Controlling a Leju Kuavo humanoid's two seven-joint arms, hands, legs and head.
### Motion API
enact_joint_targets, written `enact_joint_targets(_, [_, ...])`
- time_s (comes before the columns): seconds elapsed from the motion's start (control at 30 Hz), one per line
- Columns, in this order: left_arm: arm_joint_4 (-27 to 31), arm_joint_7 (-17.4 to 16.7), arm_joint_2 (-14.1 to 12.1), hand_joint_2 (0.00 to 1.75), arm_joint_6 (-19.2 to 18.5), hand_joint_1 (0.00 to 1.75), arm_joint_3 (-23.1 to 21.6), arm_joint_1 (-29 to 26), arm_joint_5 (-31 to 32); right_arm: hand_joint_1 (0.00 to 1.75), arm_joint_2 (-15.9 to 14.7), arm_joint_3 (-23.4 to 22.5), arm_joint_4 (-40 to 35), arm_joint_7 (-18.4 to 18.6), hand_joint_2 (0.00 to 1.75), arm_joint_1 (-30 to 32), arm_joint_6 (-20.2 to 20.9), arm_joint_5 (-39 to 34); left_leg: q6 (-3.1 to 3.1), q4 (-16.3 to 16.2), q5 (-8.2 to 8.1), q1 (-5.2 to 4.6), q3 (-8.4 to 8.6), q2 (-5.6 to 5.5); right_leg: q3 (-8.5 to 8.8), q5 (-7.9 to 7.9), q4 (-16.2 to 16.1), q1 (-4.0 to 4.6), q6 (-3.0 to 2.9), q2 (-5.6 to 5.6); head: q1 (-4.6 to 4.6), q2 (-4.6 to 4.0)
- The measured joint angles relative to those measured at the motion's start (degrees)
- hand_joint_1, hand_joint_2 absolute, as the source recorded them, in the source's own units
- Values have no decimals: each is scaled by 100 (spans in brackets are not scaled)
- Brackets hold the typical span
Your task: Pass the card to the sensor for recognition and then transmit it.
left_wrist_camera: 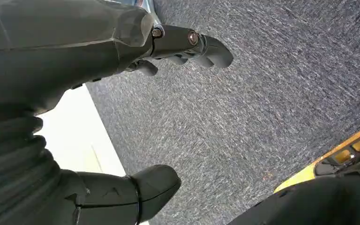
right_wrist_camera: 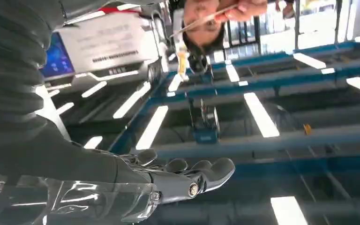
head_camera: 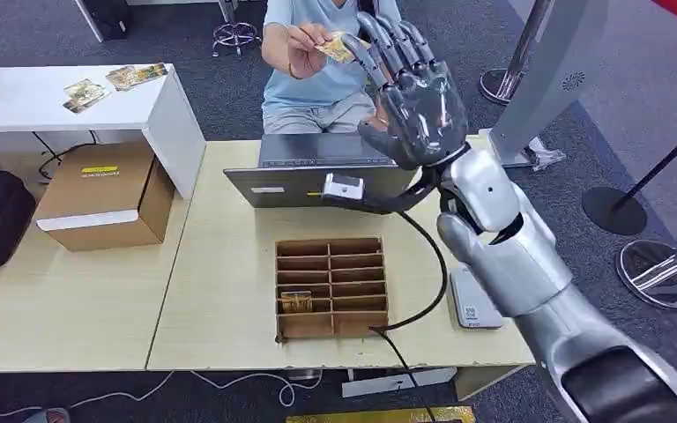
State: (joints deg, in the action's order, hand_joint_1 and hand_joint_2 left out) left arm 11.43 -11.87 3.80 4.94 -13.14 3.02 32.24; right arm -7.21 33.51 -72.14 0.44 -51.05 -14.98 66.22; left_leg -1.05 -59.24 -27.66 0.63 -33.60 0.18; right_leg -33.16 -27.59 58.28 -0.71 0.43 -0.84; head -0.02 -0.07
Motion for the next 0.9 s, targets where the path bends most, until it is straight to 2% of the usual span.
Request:
enact_joint_targets(0.03, [0, 0, 0, 175, -24, 0, 0, 8, 4, 0, 101, 28, 267, 0, 175, -208, 225, -195, 0, 0, 0, 0, 1, 1, -1, 0, 0, 0, 0, 1, -2, 0])
enact_joint_targets(0.1, [0, 0, -4, 175, -50, 0, 0, 28, 20, 0, 286, 59, 704, -2, 175, -514, 412, -481, 0, 0, 1, 1, 1, -1, -1, 0, 0, 0, -1, -1, 0, 0])
enact_joint_targets(0.23, [0, -2, -7, 175, -83, 0, 0, 51, 52, 0, 706, 114, 1587, 147, 175, -1071, 454, -552, -3, 0, 3, 0, 1, 0, -1, 1, 0, 0, -1, 1, -2, 0])
enact_joint_targets(0.4, [0, 15, -7, 175, -96, 0, 0, 82, 35, 0, 1134, 166, 2461, 262, 175, -1484, 421, -384, -4, 0, 3, 1, 1, -5, -2, 0, 0, 1, -1, -4, 2, 0])
enact_joint_targets(0.57, [0, 61, -7, 175, -146, 0, 0, 93, 59, 0, 1328, 192, 2997, 251, 175, -1677, 270, -380, -3, 0, 3, 0, 1, -3, -2, 0, -1, 0, -1, -2, 0, 0])
enact_joint_targets(0.77, [0, 63, -7, 175, -166, 0, 2, 102, 109, 0, 1403, 186, 3376, 188, 175, -1773, 161, -347, -3, -1, 3, 0, 1, -3, -2, 2, -1, 0, -2, -2, 0, 0])
enact_joint_targets(0.8, [0, 63, -7, 175, -170, 0, 2, 105, 116, 5, 1405, 183, 3426, 186, 175, -1785, 156, -332, -3, -2, 3, 0, 1, -3, -2, 2, -1, 0, -3, -2, -2, 0])
enact_joint_targets(0.83, [0, 63, -7, 175, -177, 0, 2, 109, 120, 175, 1405, 175, 3459, 188, 175, -1789, 143, -332, -3, -1, 3, 0, 1, -3, -2, 2, -1, 0, -3, -3, 0, 0])
enact_joint_targets(0.9, [0, 63, -7, 175, -186, 0, 2, 110, 131, 175, 1405, 144, 3494, 184, 175, -1789, 106, -332, -3, -1, 3, 0, 1, -3, -3, 2, -1, 0, -3, -2, 0, 0])
